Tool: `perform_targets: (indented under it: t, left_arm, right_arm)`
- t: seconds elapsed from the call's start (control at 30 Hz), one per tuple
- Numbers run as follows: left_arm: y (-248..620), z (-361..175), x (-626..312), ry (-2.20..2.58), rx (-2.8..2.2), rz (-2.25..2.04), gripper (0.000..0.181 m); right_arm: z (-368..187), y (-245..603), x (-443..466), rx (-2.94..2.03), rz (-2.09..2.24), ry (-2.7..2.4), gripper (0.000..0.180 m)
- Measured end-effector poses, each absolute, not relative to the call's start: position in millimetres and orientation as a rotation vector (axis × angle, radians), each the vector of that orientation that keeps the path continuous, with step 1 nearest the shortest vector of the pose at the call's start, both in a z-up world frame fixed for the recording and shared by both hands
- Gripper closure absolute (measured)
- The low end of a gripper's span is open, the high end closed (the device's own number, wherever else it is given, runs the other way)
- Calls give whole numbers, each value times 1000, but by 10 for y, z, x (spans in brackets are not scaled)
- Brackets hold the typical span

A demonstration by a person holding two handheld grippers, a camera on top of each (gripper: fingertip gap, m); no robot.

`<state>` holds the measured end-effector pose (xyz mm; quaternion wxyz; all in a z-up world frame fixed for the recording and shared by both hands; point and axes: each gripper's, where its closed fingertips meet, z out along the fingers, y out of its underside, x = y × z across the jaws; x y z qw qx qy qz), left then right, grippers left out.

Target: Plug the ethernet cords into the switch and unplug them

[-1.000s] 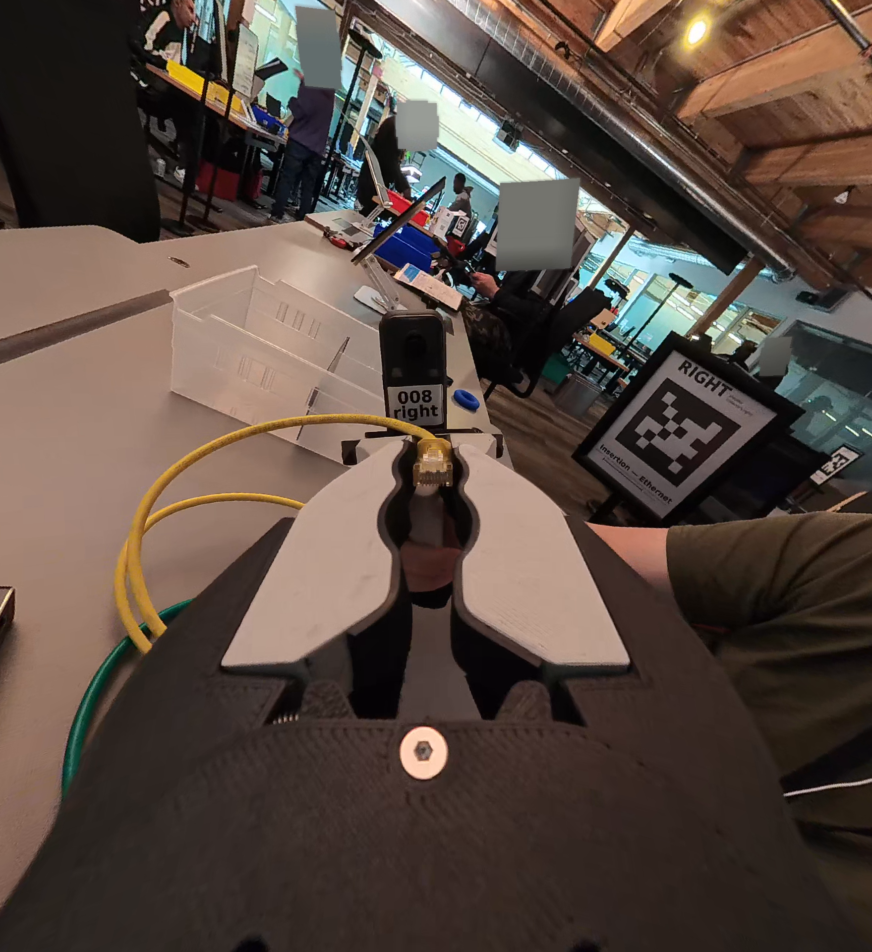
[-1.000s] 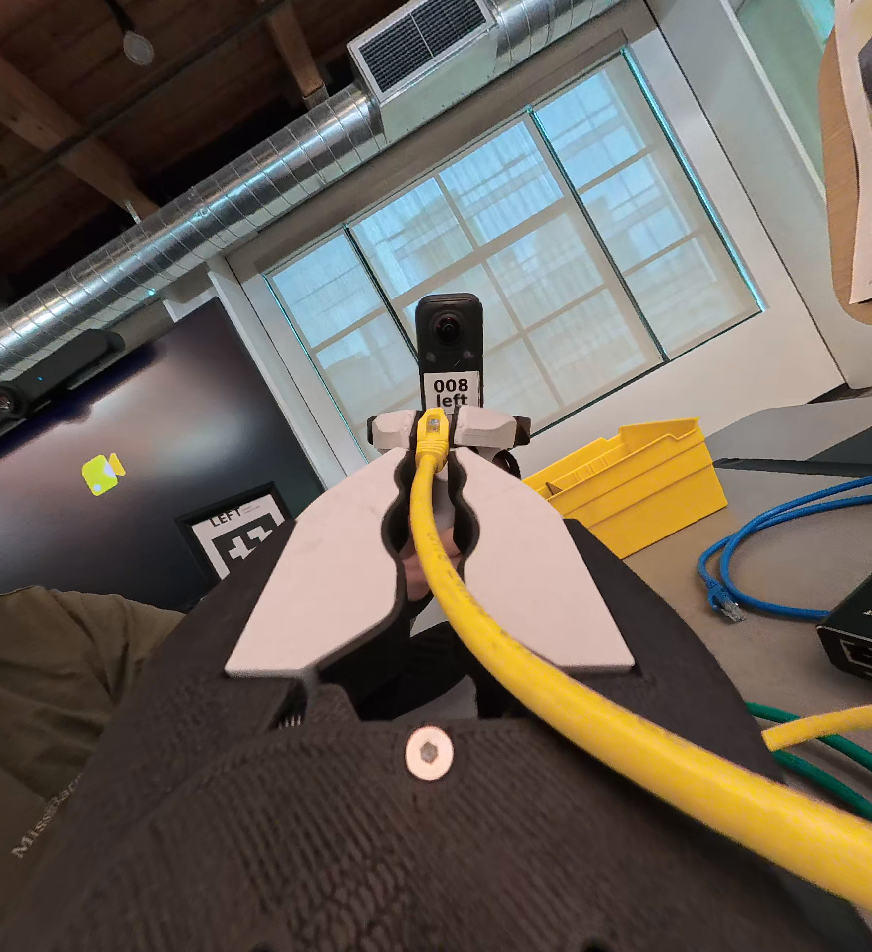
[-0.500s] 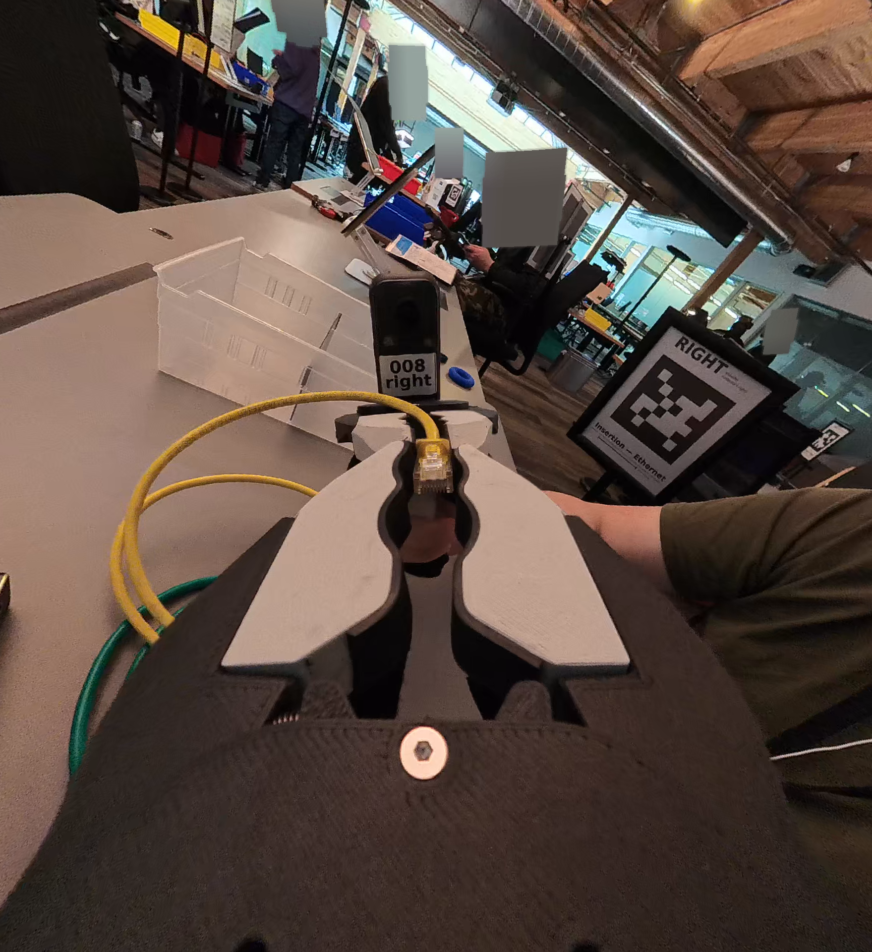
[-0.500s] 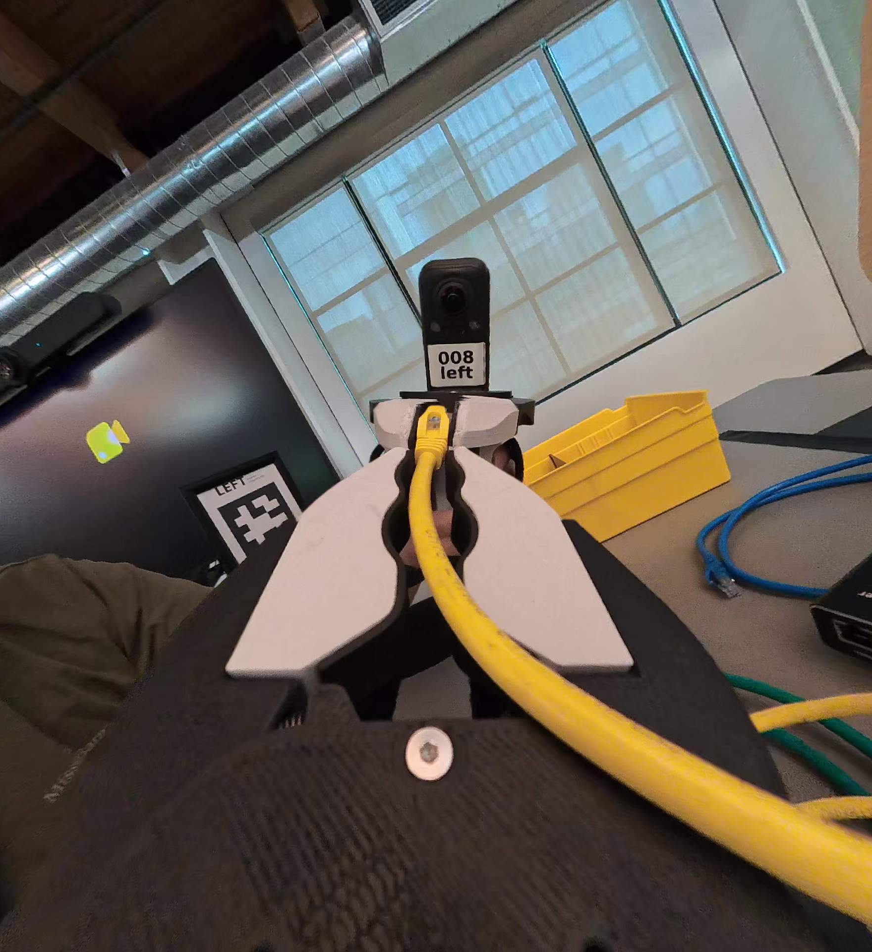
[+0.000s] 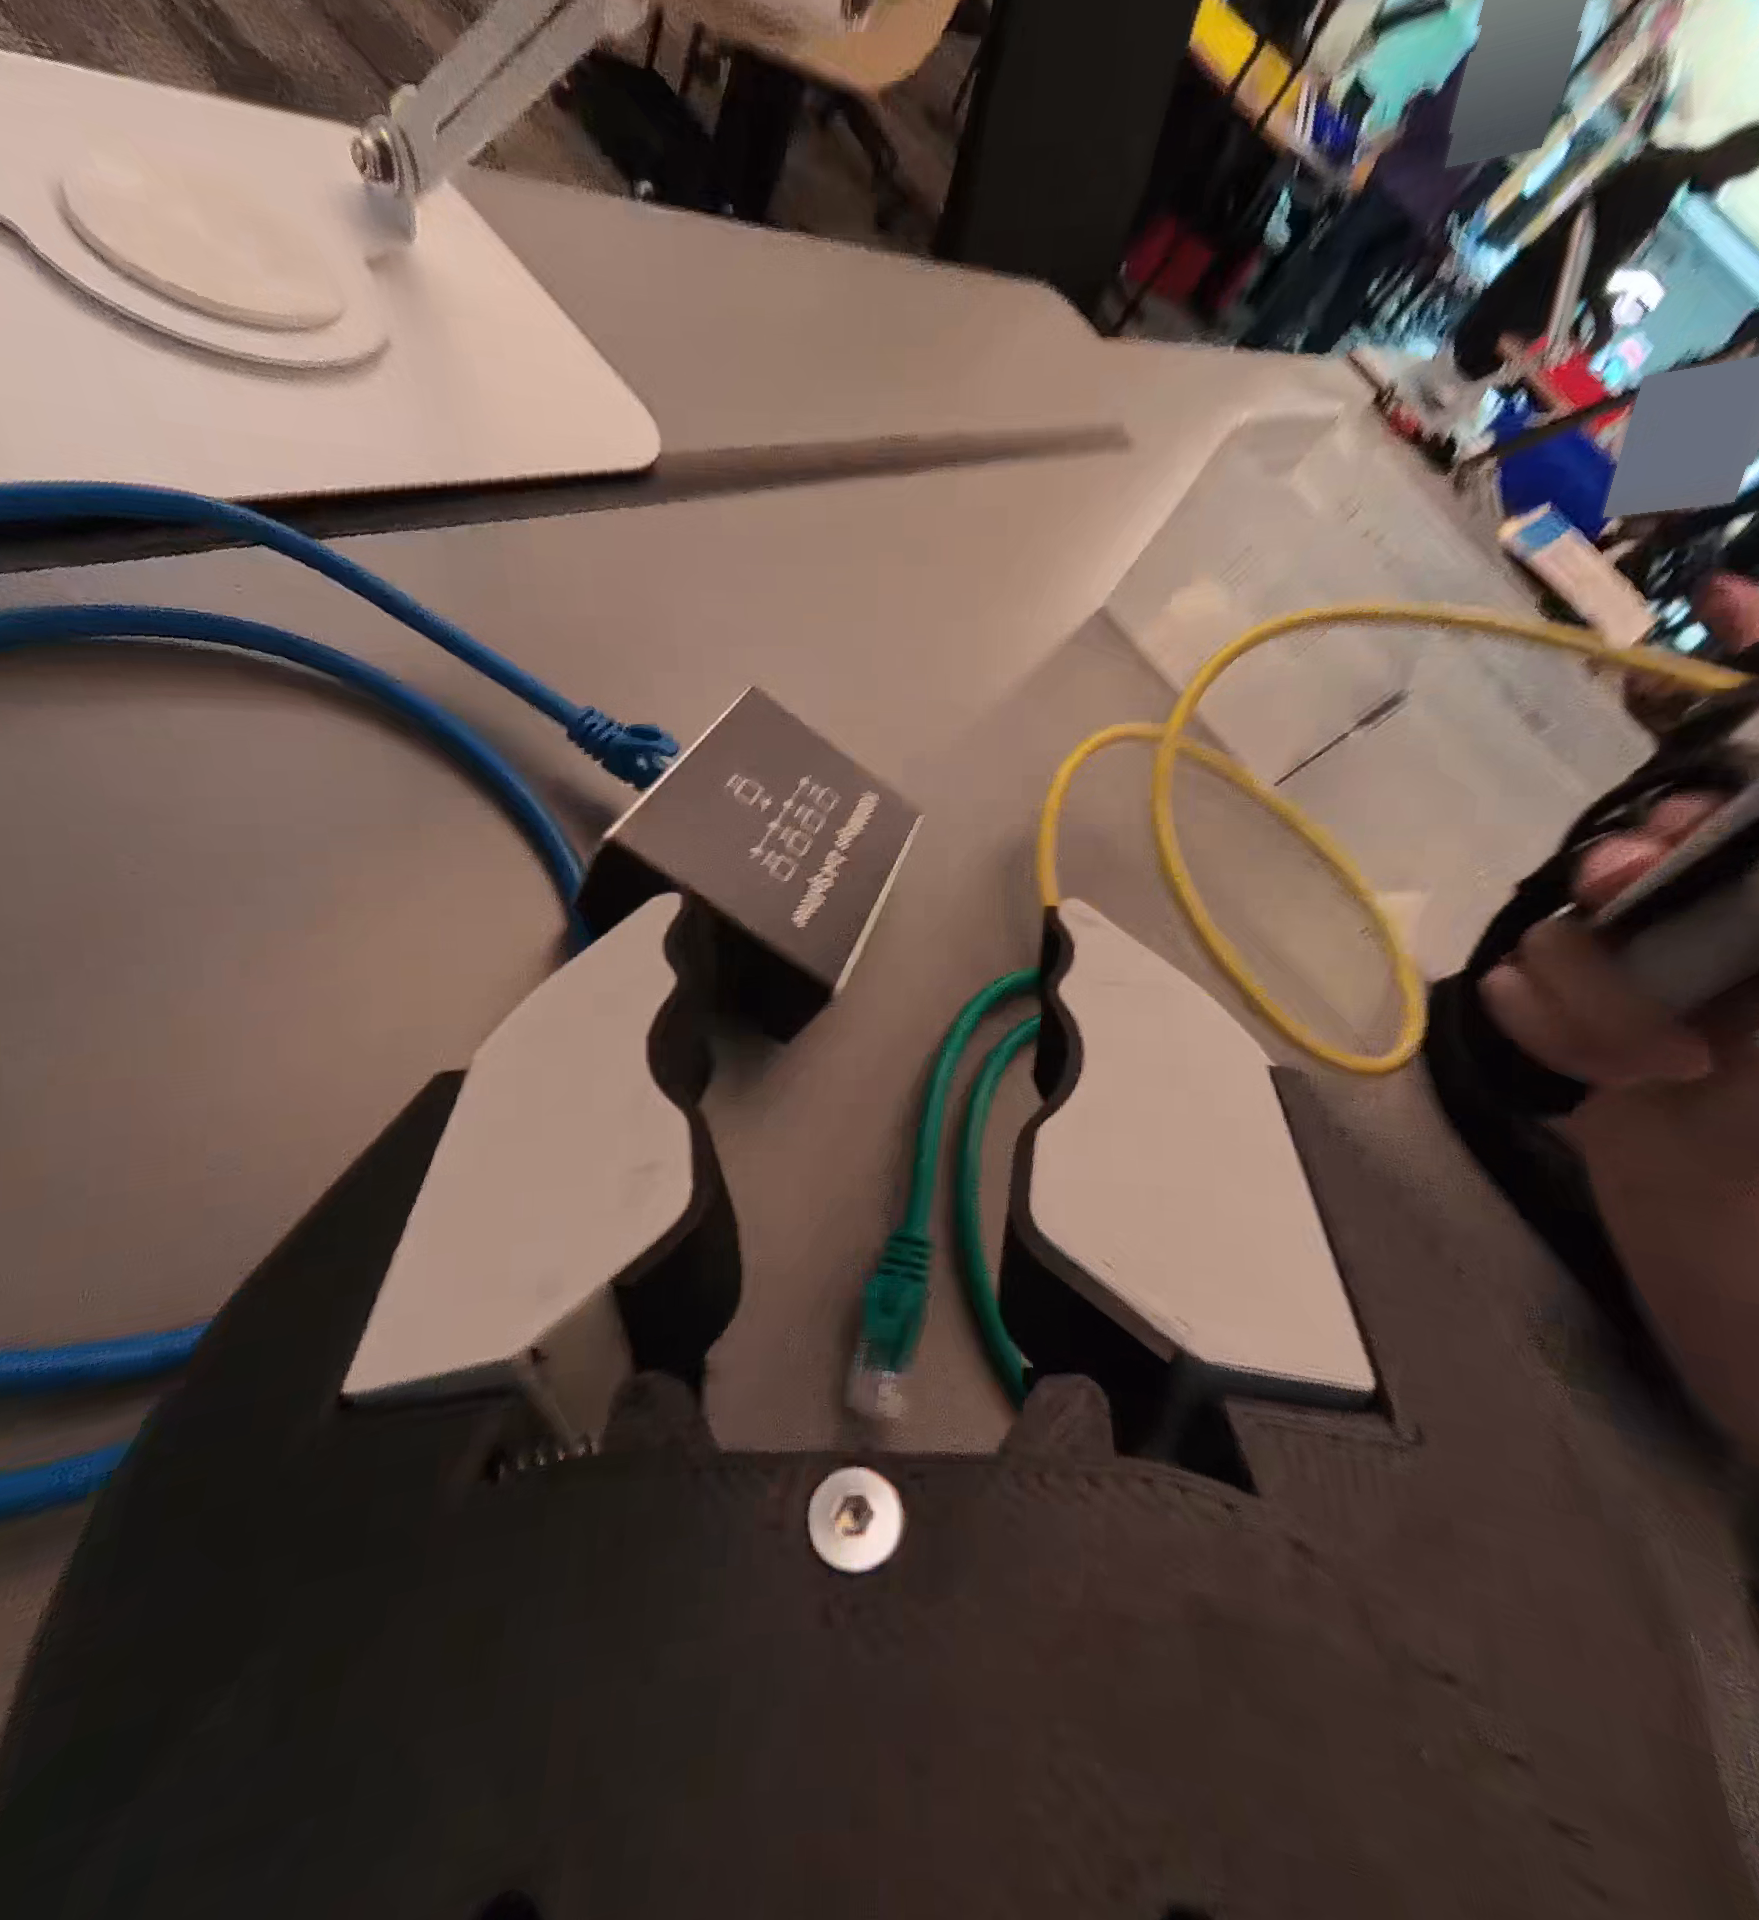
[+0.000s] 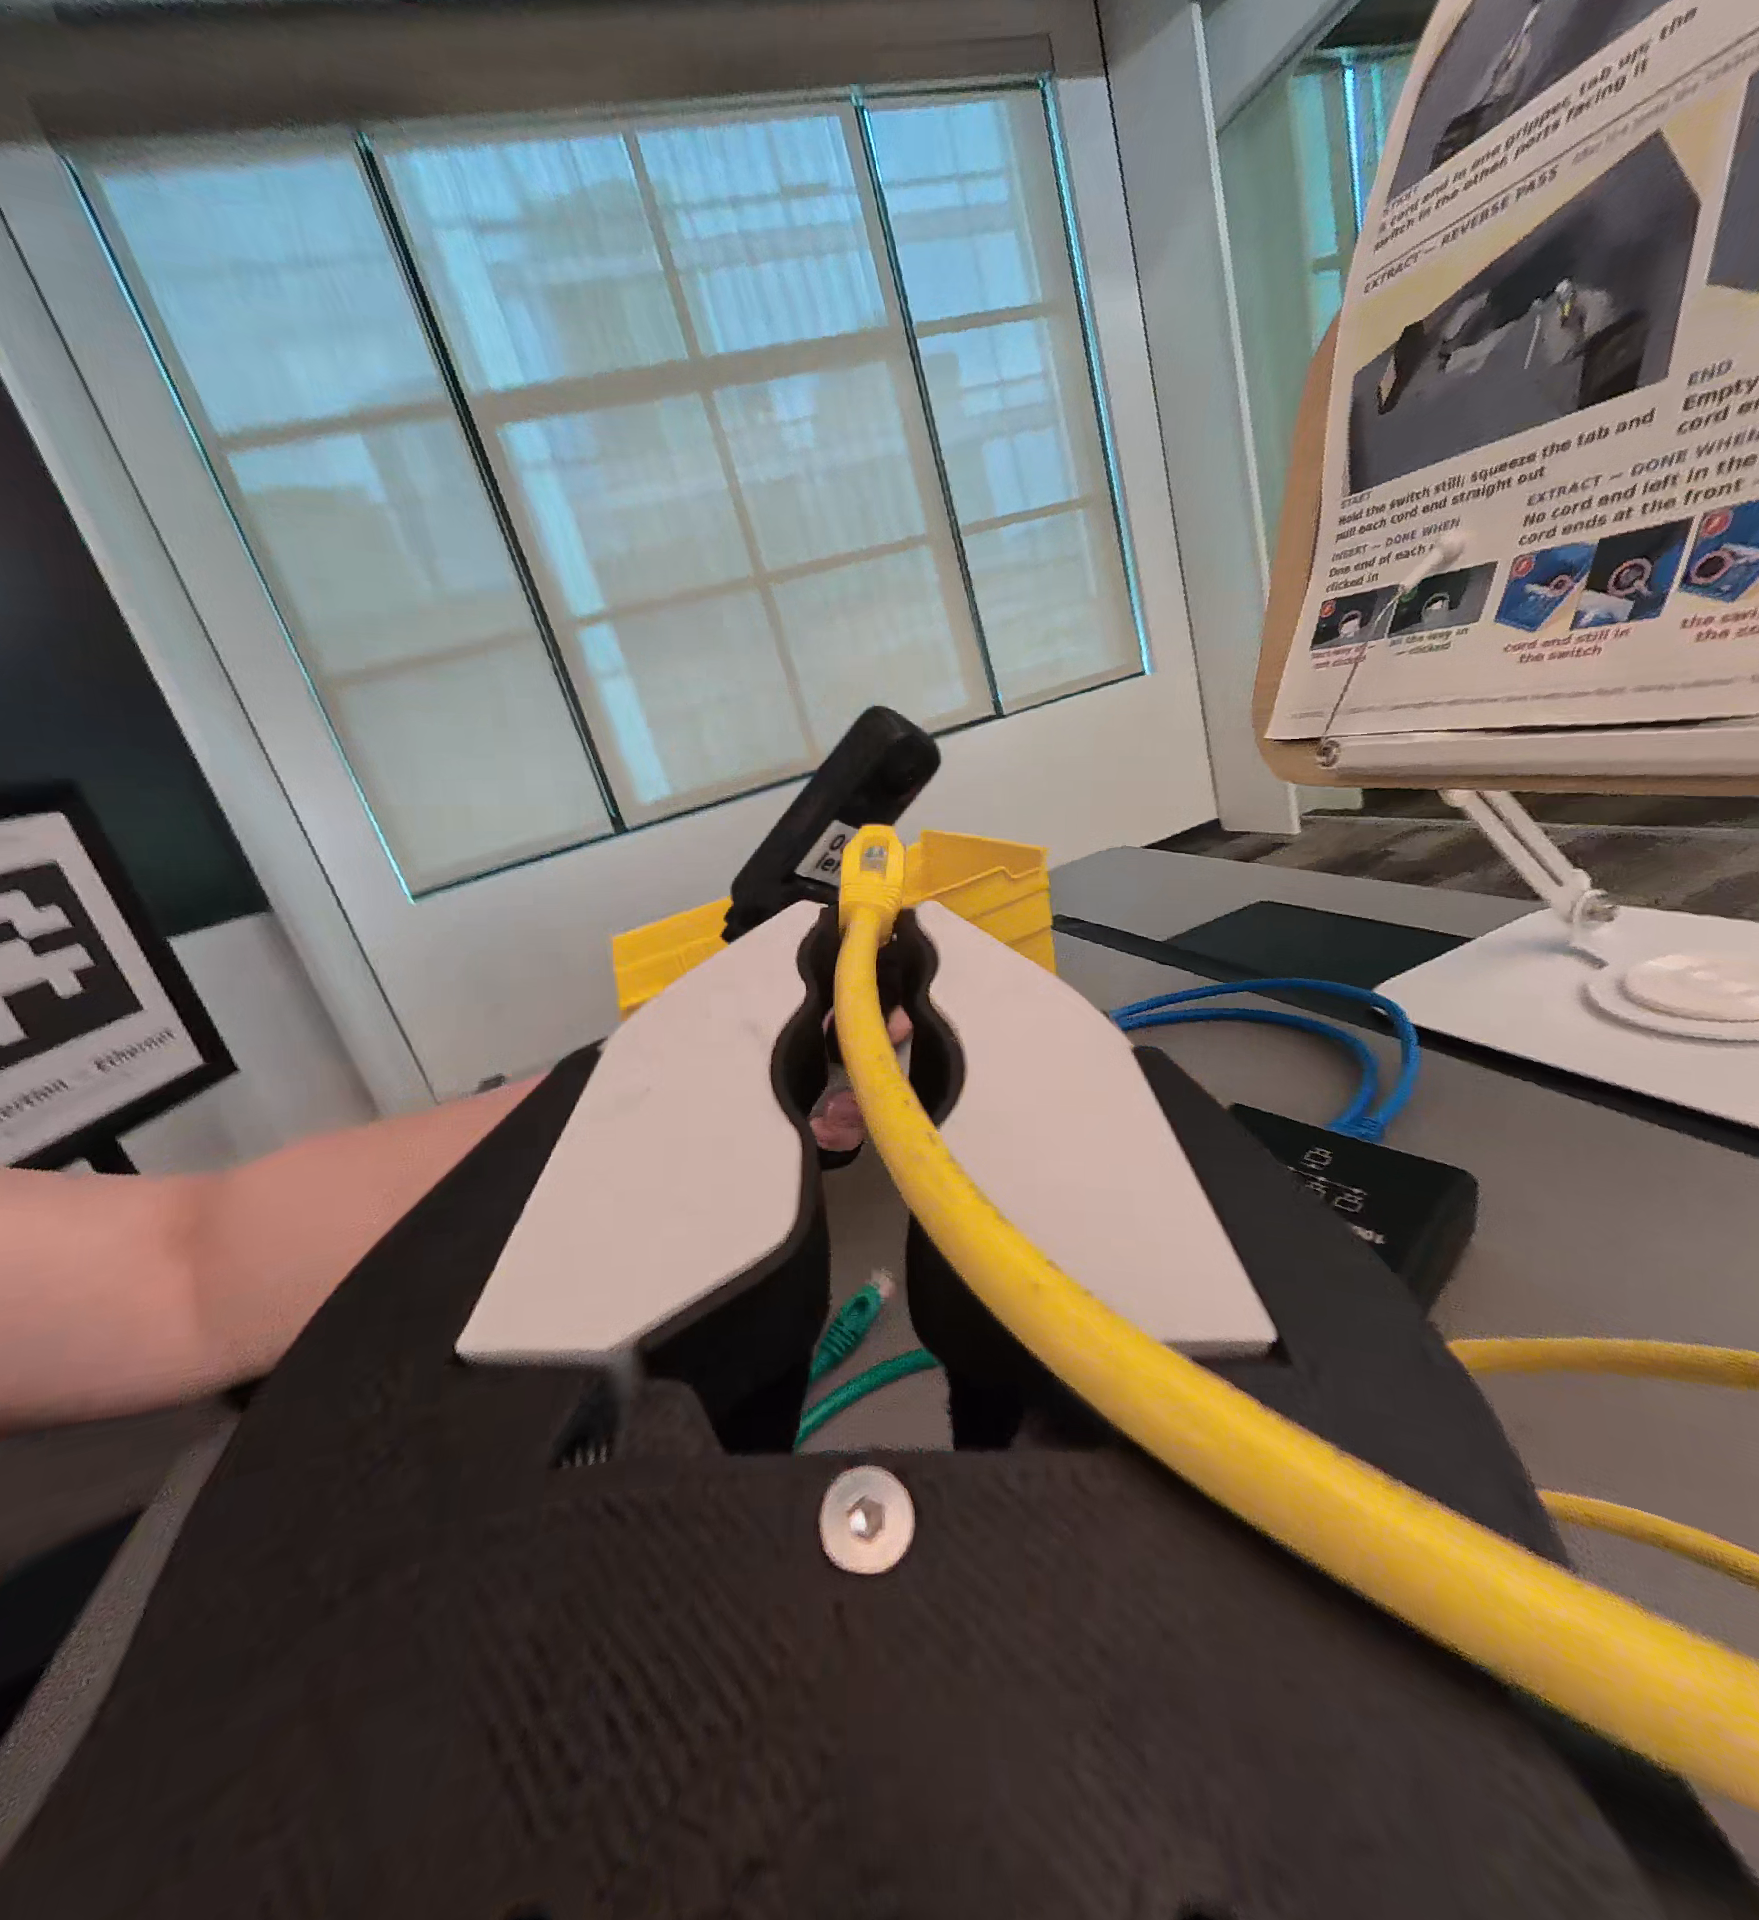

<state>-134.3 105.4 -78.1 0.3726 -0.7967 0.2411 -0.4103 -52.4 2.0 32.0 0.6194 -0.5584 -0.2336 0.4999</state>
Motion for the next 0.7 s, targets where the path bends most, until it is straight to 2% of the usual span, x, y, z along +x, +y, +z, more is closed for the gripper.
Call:
perform_targets:
  t: [0.23,0.33,0.4,0.53,0.57,0.6,0.7]
  left_arm:
    - [1342,-1051,-1338,992,-1911,-545,77]
    - [1424,-1267,-1358,1124,-1935,-347,73]
    - [1415,-1348,-1268,1174,-1946,-397,67]
    - [1429,-1506,-1192,1276,-1980,-421,75]
    - [1421,-1532,-1176,1300,-1986,-435,83]
    - [1390,-1524,-1143,1325,-1974,-478,104]
    - [1382,-1522,-1098,1312,-1990,-502,104]
  right_arm:
    - [275,43,-505,-1289,1109,-586,168]
    - [272,38,-495,-1292,1121,-587,168]
    - [268,39,-491,-1297,1116,-593,168]
    - [229,64,-487,-1319,1104,-602,168]
    - [224,66,-485,-1322,1108,-600,168]
    - [220,68,-485,-1325,1113,-599,168]
    - [178,88,-491,-1351,1111,-603,169]
